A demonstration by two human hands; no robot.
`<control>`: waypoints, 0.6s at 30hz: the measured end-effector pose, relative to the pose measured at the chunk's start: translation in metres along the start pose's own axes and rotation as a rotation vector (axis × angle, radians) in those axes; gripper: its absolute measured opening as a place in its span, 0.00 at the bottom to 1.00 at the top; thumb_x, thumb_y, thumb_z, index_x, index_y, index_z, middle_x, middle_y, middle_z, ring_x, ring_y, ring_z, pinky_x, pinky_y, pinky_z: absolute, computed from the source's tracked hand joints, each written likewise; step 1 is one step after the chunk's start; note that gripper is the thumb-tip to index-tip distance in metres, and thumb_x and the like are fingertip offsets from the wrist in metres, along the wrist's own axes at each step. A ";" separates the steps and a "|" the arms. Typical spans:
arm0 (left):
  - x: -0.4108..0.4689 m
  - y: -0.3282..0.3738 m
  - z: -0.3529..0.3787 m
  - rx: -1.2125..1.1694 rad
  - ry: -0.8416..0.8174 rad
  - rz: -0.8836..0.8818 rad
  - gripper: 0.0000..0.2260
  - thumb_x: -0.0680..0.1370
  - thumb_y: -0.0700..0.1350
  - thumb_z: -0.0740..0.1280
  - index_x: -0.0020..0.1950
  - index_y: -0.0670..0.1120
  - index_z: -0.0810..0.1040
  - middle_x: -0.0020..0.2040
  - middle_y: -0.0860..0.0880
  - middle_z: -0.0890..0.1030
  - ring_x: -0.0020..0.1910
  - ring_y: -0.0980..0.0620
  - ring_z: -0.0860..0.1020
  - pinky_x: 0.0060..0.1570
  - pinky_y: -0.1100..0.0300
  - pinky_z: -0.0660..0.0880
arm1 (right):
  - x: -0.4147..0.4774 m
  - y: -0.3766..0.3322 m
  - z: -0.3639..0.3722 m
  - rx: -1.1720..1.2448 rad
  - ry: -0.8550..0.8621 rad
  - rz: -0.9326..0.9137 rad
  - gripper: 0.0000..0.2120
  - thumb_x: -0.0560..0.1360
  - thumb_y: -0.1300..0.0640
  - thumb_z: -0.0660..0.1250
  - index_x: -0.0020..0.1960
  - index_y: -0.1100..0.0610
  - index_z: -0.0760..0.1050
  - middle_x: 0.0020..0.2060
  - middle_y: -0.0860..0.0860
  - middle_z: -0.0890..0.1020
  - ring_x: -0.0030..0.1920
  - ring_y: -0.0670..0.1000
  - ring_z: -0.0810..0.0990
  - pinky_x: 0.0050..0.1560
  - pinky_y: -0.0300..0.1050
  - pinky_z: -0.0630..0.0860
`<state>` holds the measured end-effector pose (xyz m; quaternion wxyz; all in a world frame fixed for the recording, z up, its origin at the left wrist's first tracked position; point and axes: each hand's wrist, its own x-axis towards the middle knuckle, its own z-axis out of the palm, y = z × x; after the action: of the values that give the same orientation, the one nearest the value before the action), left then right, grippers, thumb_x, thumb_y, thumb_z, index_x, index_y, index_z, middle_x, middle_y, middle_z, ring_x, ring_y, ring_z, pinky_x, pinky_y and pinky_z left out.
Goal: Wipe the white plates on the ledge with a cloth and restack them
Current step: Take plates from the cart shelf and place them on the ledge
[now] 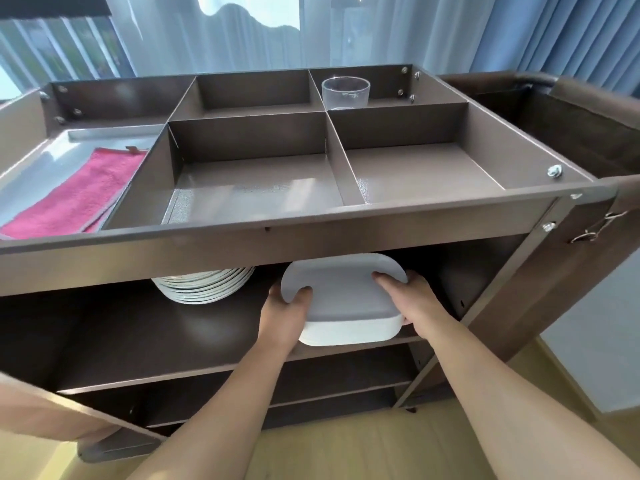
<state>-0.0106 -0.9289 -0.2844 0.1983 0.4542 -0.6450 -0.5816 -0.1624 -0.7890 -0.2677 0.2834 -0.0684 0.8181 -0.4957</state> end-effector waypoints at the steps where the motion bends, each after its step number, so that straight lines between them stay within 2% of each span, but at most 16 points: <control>1: 0.002 0.000 0.000 0.002 -0.007 0.014 0.18 0.76 0.50 0.66 0.65 0.48 0.72 0.50 0.53 0.79 0.50 0.51 0.78 0.49 0.55 0.74 | 0.001 0.000 -0.001 -0.002 -0.014 -0.009 0.23 0.74 0.43 0.68 0.64 0.54 0.69 0.47 0.49 0.77 0.44 0.49 0.76 0.45 0.49 0.74; 4: 0.008 -0.001 0.001 0.044 -0.022 0.054 0.22 0.74 0.54 0.66 0.65 0.47 0.71 0.51 0.52 0.79 0.50 0.50 0.78 0.54 0.51 0.76 | 0.004 0.005 -0.004 -0.015 -0.034 -0.043 0.24 0.74 0.40 0.67 0.64 0.51 0.68 0.51 0.51 0.78 0.49 0.53 0.78 0.45 0.52 0.76; 7: 0.011 -0.008 0.001 0.085 -0.028 0.109 0.25 0.73 0.60 0.64 0.66 0.50 0.69 0.52 0.52 0.78 0.50 0.50 0.78 0.54 0.47 0.78 | 0.006 0.014 -0.003 0.019 -0.042 -0.118 0.27 0.73 0.35 0.65 0.64 0.51 0.68 0.53 0.52 0.78 0.53 0.56 0.78 0.49 0.56 0.76; 12: 0.005 -0.031 0.001 0.120 -0.060 0.344 0.41 0.62 0.73 0.65 0.69 0.51 0.68 0.59 0.54 0.78 0.56 0.54 0.77 0.57 0.54 0.75 | 0.005 0.037 0.005 0.092 0.025 -0.271 0.33 0.70 0.28 0.62 0.64 0.51 0.68 0.53 0.52 0.79 0.52 0.54 0.79 0.52 0.55 0.77; 14: 0.000 -0.041 0.000 0.175 -0.065 0.466 0.39 0.63 0.70 0.69 0.69 0.53 0.68 0.60 0.56 0.77 0.56 0.57 0.76 0.53 0.61 0.73 | -0.001 0.050 0.010 0.074 0.068 -0.385 0.32 0.70 0.28 0.62 0.63 0.51 0.67 0.54 0.50 0.79 0.51 0.51 0.78 0.52 0.51 0.77; 16: -0.004 -0.051 -0.001 0.262 -0.001 0.590 0.35 0.66 0.63 0.74 0.69 0.53 0.67 0.58 0.59 0.77 0.56 0.59 0.75 0.50 0.66 0.70 | -0.009 0.066 0.015 0.038 0.122 -0.550 0.30 0.71 0.32 0.65 0.64 0.50 0.67 0.56 0.48 0.78 0.53 0.48 0.78 0.52 0.47 0.76; 18: -0.009 -0.063 -0.001 0.314 0.118 0.740 0.34 0.68 0.59 0.75 0.69 0.53 0.67 0.59 0.58 0.77 0.60 0.57 0.76 0.53 0.66 0.72 | -0.014 0.084 0.020 -0.097 0.231 -0.720 0.32 0.71 0.36 0.68 0.69 0.50 0.64 0.61 0.47 0.77 0.59 0.49 0.77 0.57 0.47 0.76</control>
<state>0.0174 -0.9169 -0.3407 0.3588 0.2488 -0.8336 -0.3384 -0.1257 -0.7569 -0.3410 -0.0069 -0.3086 0.7907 -0.5287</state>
